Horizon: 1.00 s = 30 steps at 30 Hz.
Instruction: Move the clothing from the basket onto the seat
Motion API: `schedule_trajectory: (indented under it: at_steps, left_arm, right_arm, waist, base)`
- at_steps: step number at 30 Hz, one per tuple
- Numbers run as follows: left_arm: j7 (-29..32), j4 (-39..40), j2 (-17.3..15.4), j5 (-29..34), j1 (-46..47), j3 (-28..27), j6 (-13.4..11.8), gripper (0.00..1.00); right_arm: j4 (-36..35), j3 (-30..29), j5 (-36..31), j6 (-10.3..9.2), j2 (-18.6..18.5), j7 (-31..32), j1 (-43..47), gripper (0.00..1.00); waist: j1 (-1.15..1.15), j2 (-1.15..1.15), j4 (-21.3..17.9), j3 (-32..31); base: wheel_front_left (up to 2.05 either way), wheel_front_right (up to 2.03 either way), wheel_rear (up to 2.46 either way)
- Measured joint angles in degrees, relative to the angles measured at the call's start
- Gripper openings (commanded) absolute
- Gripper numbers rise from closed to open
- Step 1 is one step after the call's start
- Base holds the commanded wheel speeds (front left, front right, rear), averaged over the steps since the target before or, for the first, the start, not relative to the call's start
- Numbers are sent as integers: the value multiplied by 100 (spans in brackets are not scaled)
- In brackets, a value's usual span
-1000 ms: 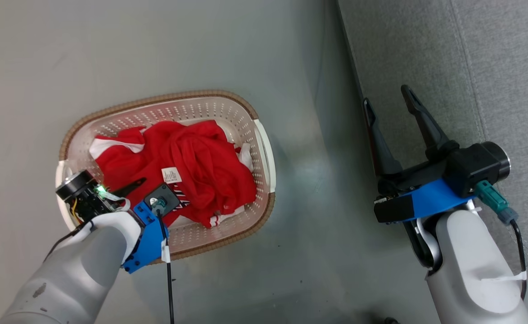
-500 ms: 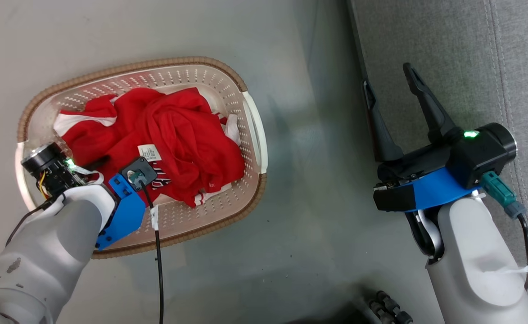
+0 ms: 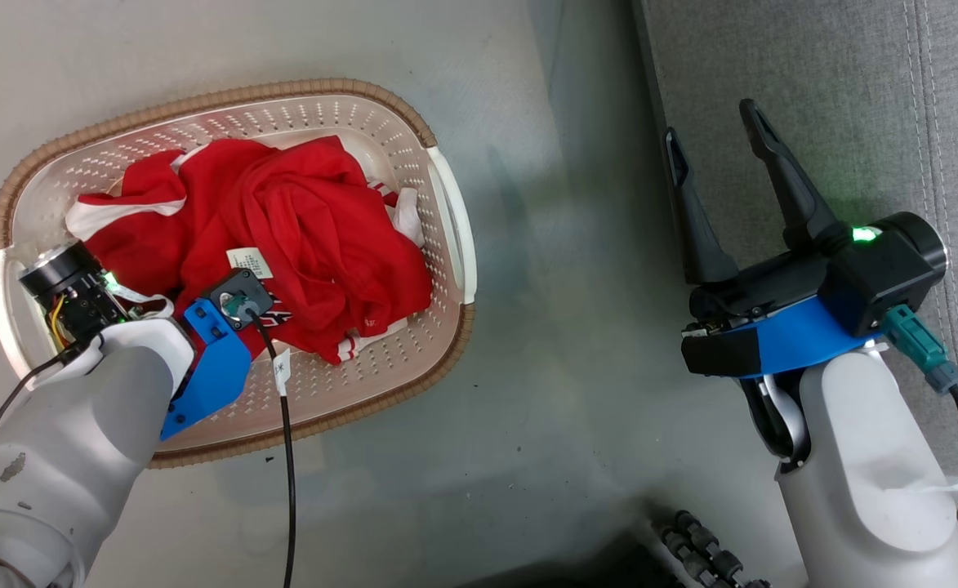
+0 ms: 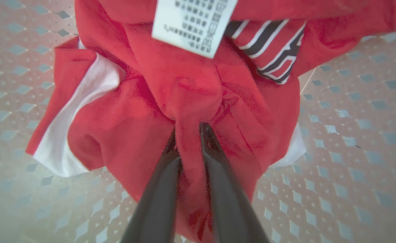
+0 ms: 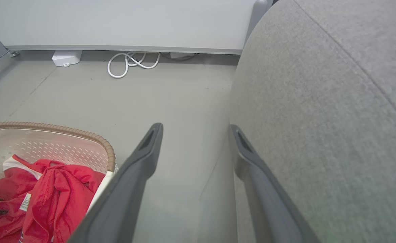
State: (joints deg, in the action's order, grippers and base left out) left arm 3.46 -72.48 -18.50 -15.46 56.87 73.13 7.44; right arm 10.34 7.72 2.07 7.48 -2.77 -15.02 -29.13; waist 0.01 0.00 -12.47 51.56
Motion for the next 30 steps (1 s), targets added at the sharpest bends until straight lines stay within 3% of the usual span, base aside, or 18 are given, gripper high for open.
schedule_trajectory:
  at_steps: [16,30]
  left_arm:
    - [-202,235,138,-130,-202,19,0,0]
    - [-840,586,679,-438,-538,20,0,0]
  right_arm:
    - [91,-58,-62,0,0,0,-6,100]
    - [290,-211,-300,0,1,0,214,100]
  waist:
    - [-1,0,152,-399]
    - [-1,0,511,-1317]
  base:
    - [0,0,0]
    - [0,0,0]
